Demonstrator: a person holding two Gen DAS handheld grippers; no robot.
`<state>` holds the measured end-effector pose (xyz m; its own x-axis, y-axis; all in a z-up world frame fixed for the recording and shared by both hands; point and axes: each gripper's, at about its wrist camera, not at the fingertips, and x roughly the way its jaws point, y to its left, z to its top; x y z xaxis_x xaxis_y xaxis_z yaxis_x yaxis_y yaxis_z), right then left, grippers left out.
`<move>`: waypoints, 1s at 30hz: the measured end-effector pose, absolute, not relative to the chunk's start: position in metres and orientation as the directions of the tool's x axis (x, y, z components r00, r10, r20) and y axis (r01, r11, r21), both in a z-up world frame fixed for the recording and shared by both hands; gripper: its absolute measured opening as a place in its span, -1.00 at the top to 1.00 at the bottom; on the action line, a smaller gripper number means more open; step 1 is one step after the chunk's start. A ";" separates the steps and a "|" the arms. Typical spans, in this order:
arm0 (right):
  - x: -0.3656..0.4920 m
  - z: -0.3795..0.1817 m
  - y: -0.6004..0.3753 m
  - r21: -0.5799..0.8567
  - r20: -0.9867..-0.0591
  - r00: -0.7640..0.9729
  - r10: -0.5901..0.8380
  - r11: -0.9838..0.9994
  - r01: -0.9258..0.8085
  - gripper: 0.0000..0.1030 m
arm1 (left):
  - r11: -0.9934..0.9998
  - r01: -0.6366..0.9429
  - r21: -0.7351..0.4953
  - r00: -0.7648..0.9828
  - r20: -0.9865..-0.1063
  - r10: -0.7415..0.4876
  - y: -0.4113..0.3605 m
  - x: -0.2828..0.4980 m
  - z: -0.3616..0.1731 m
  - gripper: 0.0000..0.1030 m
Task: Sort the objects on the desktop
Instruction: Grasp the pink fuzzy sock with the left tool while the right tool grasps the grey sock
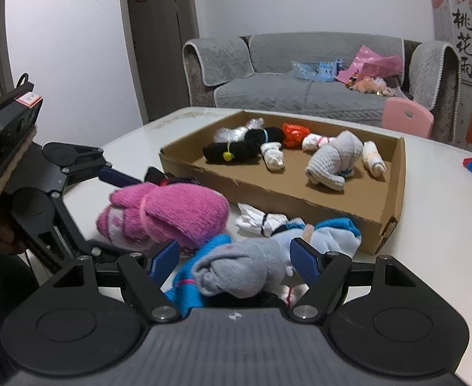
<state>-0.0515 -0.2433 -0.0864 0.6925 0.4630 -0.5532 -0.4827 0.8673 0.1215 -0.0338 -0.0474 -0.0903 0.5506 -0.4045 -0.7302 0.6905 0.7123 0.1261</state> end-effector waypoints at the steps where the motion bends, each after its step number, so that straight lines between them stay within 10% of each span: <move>1: -0.053 -0.089 -0.244 0.121 -0.557 0.691 0.460 0.868 -0.481 -0.40 | 0.712 0.691 0.122 0.548 -0.731 -0.406 -0.048 -0.035 -0.092 -0.99; 18: -0.052 -0.095 -0.264 0.247 -0.550 0.672 0.496 0.865 -0.436 -0.14 | 0.756 0.654 0.027 0.530 -0.729 -0.433 -0.061 -0.023 -0.091 -0.99; 23: -0.051 -0.095 -0.268 0.254 -0.547 0.678 0.491 0.869 -0.425 0.02 | 0.763 0.647 -0.006 0.497 -0.755 -0.427 -0.062 -0.019 -0.102 -0.32; 30: -0.051 -0.094 -0.275 0.287 -0.530 0.680 0.507 0.862 -0.418 0.09 | 0.774 0.632 -0.048 0.486 -0.753 -0.443 -0.053 -0.019 -0.096 -0.19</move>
